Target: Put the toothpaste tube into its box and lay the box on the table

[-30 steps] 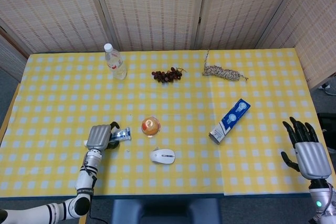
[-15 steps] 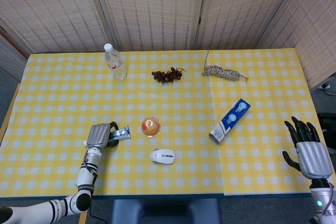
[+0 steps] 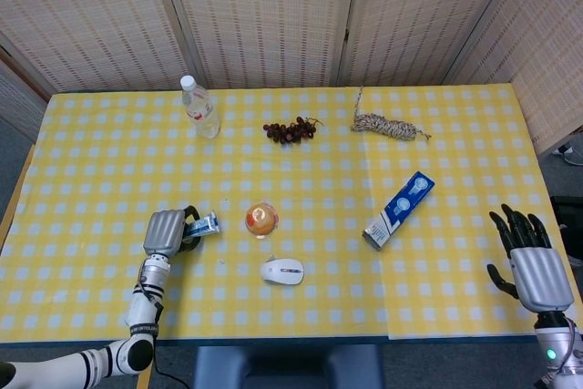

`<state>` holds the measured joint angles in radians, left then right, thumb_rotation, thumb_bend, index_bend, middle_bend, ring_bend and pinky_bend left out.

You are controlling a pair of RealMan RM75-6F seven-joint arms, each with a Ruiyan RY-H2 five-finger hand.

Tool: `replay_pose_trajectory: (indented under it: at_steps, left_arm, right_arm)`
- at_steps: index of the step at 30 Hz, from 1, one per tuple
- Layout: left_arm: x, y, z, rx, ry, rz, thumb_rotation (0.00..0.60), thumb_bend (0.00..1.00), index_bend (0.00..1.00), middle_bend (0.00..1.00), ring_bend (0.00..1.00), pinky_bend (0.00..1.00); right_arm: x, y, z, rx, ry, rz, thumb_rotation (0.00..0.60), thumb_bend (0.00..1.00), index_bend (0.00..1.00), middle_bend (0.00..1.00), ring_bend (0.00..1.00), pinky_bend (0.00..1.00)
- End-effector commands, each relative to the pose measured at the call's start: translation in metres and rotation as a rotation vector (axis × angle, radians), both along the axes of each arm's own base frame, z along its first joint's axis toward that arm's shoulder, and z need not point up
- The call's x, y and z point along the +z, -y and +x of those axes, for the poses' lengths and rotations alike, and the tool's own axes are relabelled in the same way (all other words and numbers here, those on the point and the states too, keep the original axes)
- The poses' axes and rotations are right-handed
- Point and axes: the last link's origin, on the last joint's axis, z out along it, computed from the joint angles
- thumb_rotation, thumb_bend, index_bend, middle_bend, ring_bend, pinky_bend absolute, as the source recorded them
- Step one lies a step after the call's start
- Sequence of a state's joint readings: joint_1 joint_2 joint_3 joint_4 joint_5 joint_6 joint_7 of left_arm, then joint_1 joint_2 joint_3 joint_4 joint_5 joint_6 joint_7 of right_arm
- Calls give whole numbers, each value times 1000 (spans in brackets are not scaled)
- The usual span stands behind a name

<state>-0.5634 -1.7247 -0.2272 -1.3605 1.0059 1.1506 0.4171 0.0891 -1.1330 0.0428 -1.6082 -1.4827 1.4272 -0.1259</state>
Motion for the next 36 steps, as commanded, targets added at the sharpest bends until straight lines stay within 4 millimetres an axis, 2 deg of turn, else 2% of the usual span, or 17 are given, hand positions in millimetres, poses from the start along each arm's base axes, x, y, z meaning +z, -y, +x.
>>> replay_pose_trajectory:
  at_steps: [1, 9, 17, 24, 31, 36]
  left_arm:
    - [18, 6, 8, 0, 122, 32, 600, 531, 997, 1000, 1000, 1000]
    - [58, 12, 18, 55, 375, 72, 600, 544, 1000, 1000, 1000, 1000]
    - [93, 20, 32, 115, 614, 53, 600, 545, 1000, 1000, 1000, 1000]
    - [107, 26, 39, 111, 644, 32, 600, 547, 1000, 1000, 1000, 1000]
    - [117, 28, 44, 93, 649, 36, 600, 549, 1000, 1000, 1000, 1000]
    - [121, 28, 43, 96, 654, 41, 600, 550, 1000, 1000, 1000, 1000]
  right_arm:
    - [-2, 0, 1, 2, -1, 12, 600, 364, 0, 0, 0, 0]
    - [-8, 16, 4, 22, -45, 94, 600, 364, 0, 0, 0, 0]
    - [-20, 60, 21, 54, -114, 205, 600, 364, 0, 0, 0, 0]
    - [-42, 101, 46, 126, -213, 262, 600, 364, 0, 0, 0, 0]
    - [-67, 140, 65, 207, -445, 289, 600, 365, 0, 0, 0, 0]
    - [-86, 156, 65, 210, -552, 329, 600, 365, 0, 0, 0, 0]
